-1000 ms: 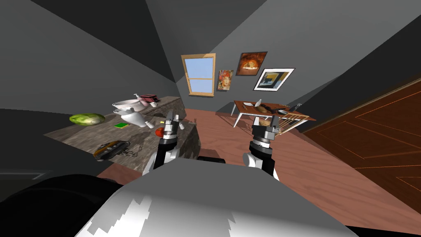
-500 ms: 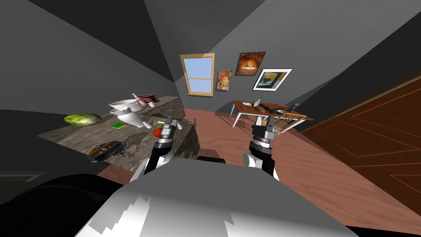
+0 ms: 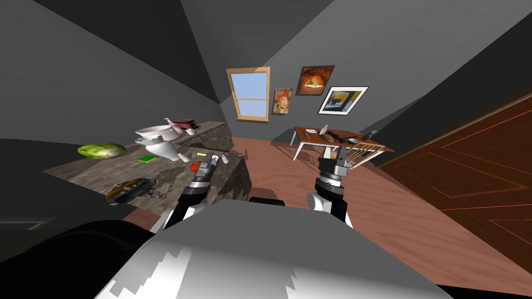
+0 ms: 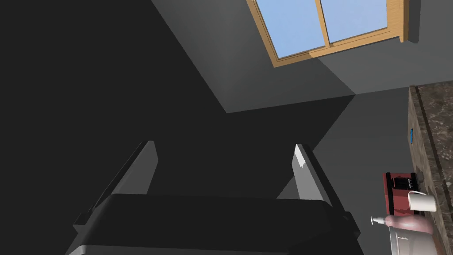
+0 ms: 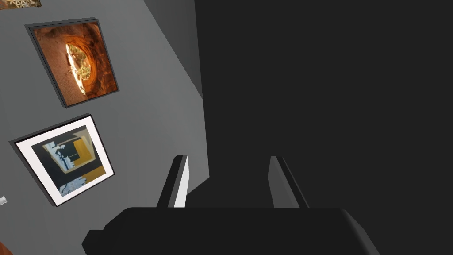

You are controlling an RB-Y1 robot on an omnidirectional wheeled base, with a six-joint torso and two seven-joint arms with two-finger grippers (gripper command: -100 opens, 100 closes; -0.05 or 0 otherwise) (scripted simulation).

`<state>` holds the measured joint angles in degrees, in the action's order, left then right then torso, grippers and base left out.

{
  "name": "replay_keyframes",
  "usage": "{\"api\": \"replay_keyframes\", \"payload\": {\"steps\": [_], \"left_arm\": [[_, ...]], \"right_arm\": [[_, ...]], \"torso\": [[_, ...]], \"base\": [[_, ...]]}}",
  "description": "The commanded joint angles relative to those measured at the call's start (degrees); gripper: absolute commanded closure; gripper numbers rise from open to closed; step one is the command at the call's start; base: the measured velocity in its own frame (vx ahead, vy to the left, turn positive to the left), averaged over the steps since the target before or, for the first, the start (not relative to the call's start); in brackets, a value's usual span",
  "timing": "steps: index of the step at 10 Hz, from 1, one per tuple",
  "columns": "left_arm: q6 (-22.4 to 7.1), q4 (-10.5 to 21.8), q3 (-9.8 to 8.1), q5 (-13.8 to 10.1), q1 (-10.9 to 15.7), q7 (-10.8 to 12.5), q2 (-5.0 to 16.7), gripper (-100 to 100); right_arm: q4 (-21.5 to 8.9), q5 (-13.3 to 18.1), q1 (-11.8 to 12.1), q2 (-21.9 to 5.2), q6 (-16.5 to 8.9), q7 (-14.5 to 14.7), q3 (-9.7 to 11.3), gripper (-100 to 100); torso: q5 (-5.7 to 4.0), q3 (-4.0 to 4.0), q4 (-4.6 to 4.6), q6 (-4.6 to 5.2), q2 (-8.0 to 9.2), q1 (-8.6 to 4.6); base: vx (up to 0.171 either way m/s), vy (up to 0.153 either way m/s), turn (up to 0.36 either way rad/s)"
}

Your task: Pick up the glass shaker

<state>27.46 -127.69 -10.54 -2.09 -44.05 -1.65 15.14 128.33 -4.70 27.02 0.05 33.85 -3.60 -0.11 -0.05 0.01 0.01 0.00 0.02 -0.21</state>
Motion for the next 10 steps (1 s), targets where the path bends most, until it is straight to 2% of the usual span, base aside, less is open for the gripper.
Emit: {"api": "replay_keyframes", "payload": {"steps": [1,4,5,8,9,10], "left_arm": [[-0.35,0.64,-1.88,-2.01,-2.86,0.56,2.54,-100],[-0.83,1.97,-4.94,-5.51,-8.87,1.29,7.01,-100],[-0.83,1.97,-4.94,-5.51,-9.45,1.29,7.01,-100],[-1.97,3.67,-7.59,-8.71,-14.99,1.68,11.55,-100],[-1.97,3.67,-7.59,-8.71,-15.81,1.68,11.55,-100],[-2.53,4.33,-8.33,-9.67,-17.94,1.71,13.09,-100]], "right_arm": [[0.00,0.00,0.00,0.00,0.00,0.00,0.00,0],[0.00,0.00,0.00,0.00,0.00,0.00,0.00,0],[0.00,0.00,0.00,0.00,0.00,0.00,0.00,0],[0.00,0.00,0.01,0.00,0.00,0.00,0.00,0],[0.00,0.00,0.01,0.00,0.00,0.00,0.00,0],[0.00,0.00,0.01,0.00,0.00,0.00,0.00,0]], "torso": [[0.00,0.00,0.00,0.00,0.00,0.00],[-0.01,-0.04,-0.02,0.00,-0.08,-0.04],[0.00,-0.06,-0.02,0.01,-0.10,0.00],[0.01,-0.09,-0.03,0.01,-0.17,0.03],[-0.01,-0.15,-0.06,0.01,-0.27,-0.03],[0.00,-0.13,-0.05,0.01,-0.22,0.03]], "base": [[0.000,-0.065,-0.005],[0.024,-0.066,-0.008],[0.017,-0.043,-0.006],[0.051,-0.055,-0.022],[0.051,-0.045,-0.003],[0.053,-0.041,-0.021]]}}
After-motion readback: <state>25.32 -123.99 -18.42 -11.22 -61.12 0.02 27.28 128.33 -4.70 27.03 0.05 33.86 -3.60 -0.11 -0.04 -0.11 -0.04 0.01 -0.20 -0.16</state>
